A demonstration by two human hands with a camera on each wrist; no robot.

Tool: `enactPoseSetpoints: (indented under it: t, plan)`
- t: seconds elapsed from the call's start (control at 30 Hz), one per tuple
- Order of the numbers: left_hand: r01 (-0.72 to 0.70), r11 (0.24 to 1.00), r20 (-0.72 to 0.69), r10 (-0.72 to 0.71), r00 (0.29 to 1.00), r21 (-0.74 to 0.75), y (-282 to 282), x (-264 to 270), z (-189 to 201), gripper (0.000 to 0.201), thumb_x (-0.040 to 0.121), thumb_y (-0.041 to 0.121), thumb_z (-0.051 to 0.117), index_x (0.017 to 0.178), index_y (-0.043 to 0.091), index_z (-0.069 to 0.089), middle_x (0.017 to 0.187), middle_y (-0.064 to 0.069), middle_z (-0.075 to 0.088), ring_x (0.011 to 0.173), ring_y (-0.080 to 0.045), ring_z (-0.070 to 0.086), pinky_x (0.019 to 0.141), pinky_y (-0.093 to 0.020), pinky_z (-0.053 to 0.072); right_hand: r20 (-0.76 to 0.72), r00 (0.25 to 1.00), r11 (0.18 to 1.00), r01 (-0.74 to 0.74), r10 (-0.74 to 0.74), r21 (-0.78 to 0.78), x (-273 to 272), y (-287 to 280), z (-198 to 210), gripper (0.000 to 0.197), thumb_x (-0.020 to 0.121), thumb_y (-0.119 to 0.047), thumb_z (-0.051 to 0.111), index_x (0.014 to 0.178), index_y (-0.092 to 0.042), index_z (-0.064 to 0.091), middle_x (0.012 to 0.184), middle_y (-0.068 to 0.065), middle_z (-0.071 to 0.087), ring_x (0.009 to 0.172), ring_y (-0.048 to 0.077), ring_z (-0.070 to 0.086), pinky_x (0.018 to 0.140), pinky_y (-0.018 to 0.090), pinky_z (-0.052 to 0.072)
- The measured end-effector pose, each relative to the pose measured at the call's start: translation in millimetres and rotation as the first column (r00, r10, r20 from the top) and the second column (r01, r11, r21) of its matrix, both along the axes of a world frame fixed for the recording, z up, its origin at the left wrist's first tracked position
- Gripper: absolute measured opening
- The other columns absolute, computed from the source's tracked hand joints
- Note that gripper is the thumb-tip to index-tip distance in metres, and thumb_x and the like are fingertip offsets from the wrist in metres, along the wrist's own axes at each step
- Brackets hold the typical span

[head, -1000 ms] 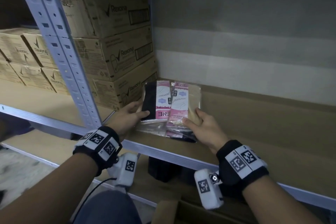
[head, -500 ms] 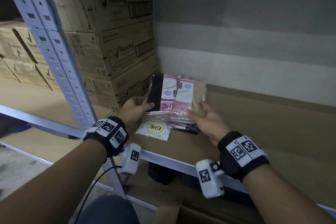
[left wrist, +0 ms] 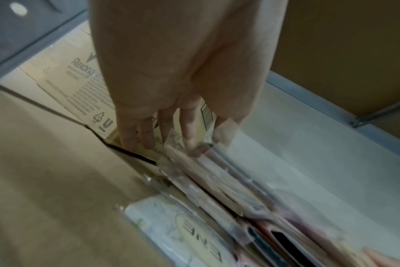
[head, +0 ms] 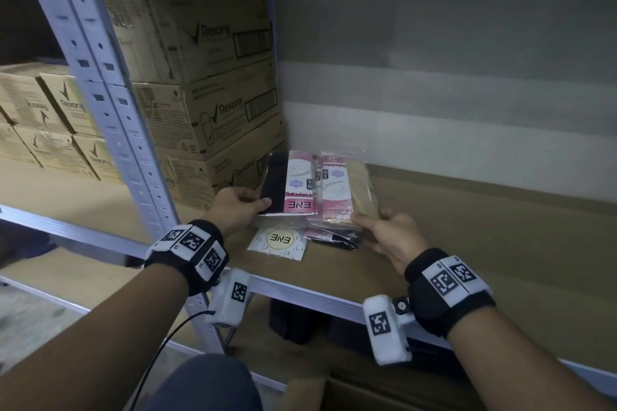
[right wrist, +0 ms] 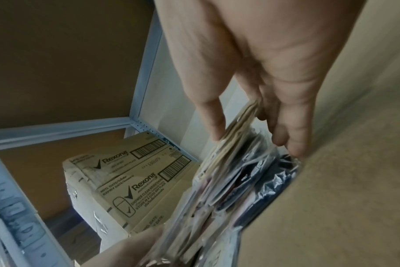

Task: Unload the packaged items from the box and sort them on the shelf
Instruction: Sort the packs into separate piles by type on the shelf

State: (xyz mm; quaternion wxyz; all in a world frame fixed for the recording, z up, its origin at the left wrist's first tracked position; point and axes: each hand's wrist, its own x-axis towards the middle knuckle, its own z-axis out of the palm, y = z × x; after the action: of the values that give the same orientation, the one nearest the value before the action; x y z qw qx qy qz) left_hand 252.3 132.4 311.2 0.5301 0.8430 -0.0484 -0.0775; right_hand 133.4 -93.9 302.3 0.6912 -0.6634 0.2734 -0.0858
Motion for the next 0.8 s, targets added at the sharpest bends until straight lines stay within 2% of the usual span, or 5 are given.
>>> enactPoseSetpoints:
  t: [0.17,0.3,0.43,0.53,0.8]
  plan:
    - [-0.045,0.994,0.009,0.046,0.999,-0.103,8,-9,13,0.02,0.084,0.017,0.07,0.102,0.009,0.067,0.09,-0.004,0.067,0.08,-0.018,0.063,0.072,-0.028,0.052,-0.031,0.995,0.996,0.089,-0.09,-0.014,-9,-5,4,0.037,0.08,-0.019,0.073,0.113,-0.011,0.056,0.107,0.008,0.067,0.09,0.023,0.065,0.067,0.031,0.054]
    - [-0.044,0.978,-0.029,0.039,0.999,-0.201,12,-19,24,0.015,0.087,0.013,0.065,0.101,0.009,0.064,0.092,-0.01,0.069,0.074,-0.021,0.065,0.064,-0.032,0.056,-0.024,0.992,0.989,0.128,-0.126,0.069,-17,-9,12,0.03,0.081,-0.015,0.073,0.106,-0.004,0.06,0.086,0.009,0.066,0.064,0.017,0.056,0.055,0.027,0.044]
    - [-0.06,0.935,-0.131,0.014,0.991,-0.349,9,-31,32,0.018,0.089,0.008,0.062,0.107,0.004,0.061,0.098,-0.017,0.069,0.085,-0.03,0.069,0.072,-0.042,0.06,0.044,0.992,0.955,0.102,-0.119,0.28,-31,-10,25,0.019,0.084,-0.007,0.067,0.098,-0.001,0.056,0.101,0.016,0.067,0.082,0.025,0.064,0.057,0.028,0.055]
    - [-0.048,0.883,-0.166,-0.035,0.986,-0.467,3,-40,38,0.015,0.091,0.005,0.059,0.106,0.002,0.059,0.099,-0.02,0.067,0.084,-0.033,0.069,0.072,-0.043,0.06,0.098,0.984,0.925,0.104,-0.149,0.367,-42,-13,31,0.024,0.088,-0.004,0.062,0.11,0.003,0.055,0.108,0.018,0.066,0.091,0.027,0.066,0.061,0.031,0.061]
    - [0.011,0.808,-0.165,-0.133,0.977,-0.59,-33,-77,45,0.02,0.092,0.002,0.056,0.111,-0.003,0.054,0.1,-0.017,0.065,0.075,-0.028,0.072,0.069,-0.038,0.061,0.185,0.963,0.93,0.121,-0.195,0.346,-83,-40,52,0.023,0.09,0.001,0.057,0.112,0.005,0.053,0.114,0.022,0.063,0.106,0.033,0.063,0.075,0.035,0.058]
